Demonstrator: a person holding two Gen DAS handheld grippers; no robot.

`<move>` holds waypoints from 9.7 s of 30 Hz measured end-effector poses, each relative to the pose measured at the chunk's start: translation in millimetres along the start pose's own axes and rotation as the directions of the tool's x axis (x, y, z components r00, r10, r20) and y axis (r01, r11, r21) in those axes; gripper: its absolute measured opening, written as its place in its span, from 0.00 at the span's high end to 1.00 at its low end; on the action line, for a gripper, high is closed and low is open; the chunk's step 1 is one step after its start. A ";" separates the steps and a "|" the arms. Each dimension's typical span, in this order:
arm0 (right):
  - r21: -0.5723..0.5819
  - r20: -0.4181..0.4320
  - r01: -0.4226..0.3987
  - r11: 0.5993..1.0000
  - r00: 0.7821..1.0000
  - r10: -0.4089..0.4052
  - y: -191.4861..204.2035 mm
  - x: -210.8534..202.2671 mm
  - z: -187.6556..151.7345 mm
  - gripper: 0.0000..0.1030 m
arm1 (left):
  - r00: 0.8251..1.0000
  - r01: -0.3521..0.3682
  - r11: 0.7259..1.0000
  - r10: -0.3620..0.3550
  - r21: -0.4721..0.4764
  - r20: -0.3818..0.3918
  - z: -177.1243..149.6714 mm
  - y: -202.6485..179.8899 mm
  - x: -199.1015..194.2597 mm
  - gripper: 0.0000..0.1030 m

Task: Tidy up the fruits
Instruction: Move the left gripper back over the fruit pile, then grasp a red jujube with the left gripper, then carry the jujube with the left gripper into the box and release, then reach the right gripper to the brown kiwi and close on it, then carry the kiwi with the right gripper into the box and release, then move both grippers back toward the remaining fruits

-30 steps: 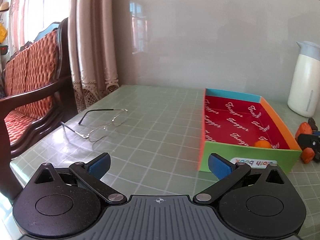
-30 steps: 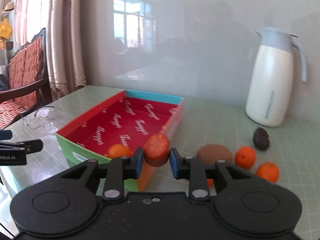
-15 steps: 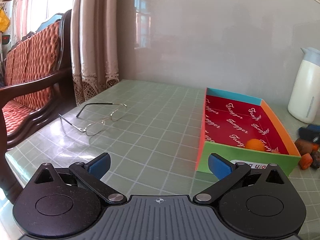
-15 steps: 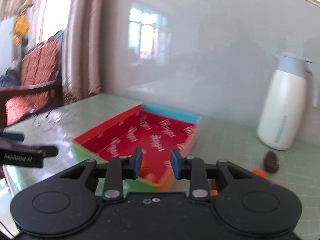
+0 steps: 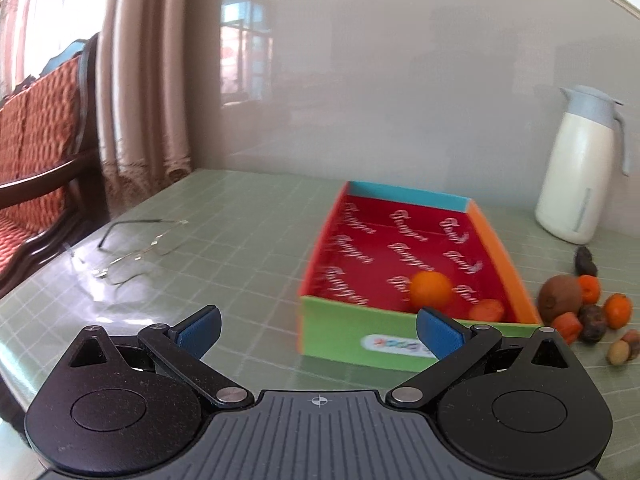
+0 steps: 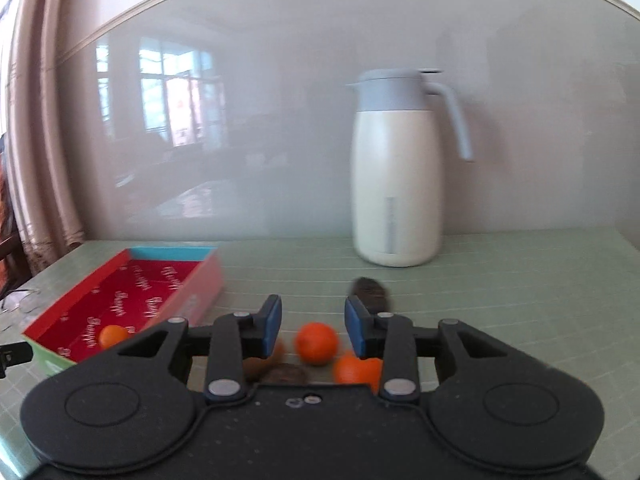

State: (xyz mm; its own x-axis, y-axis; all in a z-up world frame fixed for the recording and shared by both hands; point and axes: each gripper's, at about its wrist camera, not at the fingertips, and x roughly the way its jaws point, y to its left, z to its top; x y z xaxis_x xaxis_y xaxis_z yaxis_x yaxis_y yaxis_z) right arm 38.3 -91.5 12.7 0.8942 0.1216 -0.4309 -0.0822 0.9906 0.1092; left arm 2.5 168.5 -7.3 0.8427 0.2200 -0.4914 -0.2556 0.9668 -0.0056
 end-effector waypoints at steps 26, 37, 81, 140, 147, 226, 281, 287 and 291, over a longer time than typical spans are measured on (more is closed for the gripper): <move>0.062 0.027 0.120 0.991 0.992 -0.122 -84.6 -37.2 -5.1 0.64 | 0.972 0.230 0.959 -0.234 0.164 0.007 -12.4 -146.2 -16.8 0.00; 0.088 0.030 0.158 0.983 0.986 -0.161 -110.7 -44.8 -8.3 0.60 | 0.967 0.241 0.934 -0.254 0.262 0.013 -19.4 -195.5 -18.9 0.01; 0.062 0.004 0.121 0.991 0.993 -0.122 -85.2 -30.7 -11.7 0.54 | 0.985 0.166 0.980 -0.169 0.109 0.020 11.4 -135.4 -14.0 0.70; -0.040 -0.025 -0.019 0.999 1.000 0.018 -3.8 -0.1 -14.5 0.38 | 0.994 -0.063 0.995 0.056 0.072 0.094 13.8 -27.3 -2.0 0.00; -0.083 -0.051 -0.059 0.995 0.997 0.054 19.1 16.0 -14.5 0.38 | 0.994 -0.076 0.995 0.070 0.070 0.081 12.8 -14.4 -0.9 0.00; -0.342 -0.022 -0.221 0.913 0.974 0.227 151.4 44.7 -6.4 0.47 | 0.976 -0.217 0.975 0.218 -0.036 0.006 -8.9 90.4 -3.9 0.00; -0.199 -0.003 -0.057 0.978 0.998 0.057 39.8 22.2 -0.6 0.39 | 0.992 -0.120 0.992 0.118 0.043 0.045 3.6 12.7 -3.7 0.00; -0.152 0.008 -0.004 0.988 1.000 0.005 7.6 15.2 3.3 0.39 | 0.994 -0.094 0.994 0.091 0.060 0.053 5.3 -7.6 -4.5 0.00; -0.115 0.012 0.028 0.993 1.000 -0.027 -15.5 9.5 5.2 0.39 | 0.996 -0.075 0.995 0.071 0.071 0.060 6.9 -22.8 -5.3 0.00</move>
State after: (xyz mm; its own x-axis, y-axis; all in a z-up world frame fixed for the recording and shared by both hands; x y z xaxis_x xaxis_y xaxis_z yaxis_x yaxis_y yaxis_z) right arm 50.4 -106.0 11.6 0.9014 0.0940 -0.4228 -0.1068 0.9943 -0.0066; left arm 7.1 146.2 1.4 0.8492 0.2955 -0.4377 -0.2841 0.9543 0.0932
